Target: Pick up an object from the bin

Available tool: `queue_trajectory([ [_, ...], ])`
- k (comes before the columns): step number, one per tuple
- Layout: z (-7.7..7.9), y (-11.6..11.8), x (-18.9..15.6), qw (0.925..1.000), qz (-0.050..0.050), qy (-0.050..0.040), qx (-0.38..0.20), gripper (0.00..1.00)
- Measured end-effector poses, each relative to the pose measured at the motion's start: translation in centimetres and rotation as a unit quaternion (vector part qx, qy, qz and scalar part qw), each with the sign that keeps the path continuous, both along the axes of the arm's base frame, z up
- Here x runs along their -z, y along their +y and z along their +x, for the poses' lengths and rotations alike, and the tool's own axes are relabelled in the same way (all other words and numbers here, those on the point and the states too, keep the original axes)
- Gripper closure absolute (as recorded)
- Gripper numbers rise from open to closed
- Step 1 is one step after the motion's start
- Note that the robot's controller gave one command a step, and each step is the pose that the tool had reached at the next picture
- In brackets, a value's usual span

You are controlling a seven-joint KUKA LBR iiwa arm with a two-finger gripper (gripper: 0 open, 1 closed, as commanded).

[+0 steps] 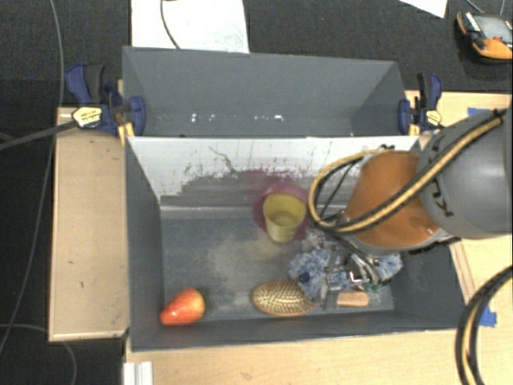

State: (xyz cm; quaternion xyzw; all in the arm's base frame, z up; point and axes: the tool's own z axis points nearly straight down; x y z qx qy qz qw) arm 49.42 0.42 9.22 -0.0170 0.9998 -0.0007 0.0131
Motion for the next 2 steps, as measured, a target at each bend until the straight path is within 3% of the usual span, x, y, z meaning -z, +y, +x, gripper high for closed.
queue_trajectory([
  [1,-0.66,0.04,-2.24,1.0,0.0,-0.0073,0.0,1.0],
  [2,-0.71,0.05,-2.93,1.0,0.0,-0.0089,0.0,1.0],
])
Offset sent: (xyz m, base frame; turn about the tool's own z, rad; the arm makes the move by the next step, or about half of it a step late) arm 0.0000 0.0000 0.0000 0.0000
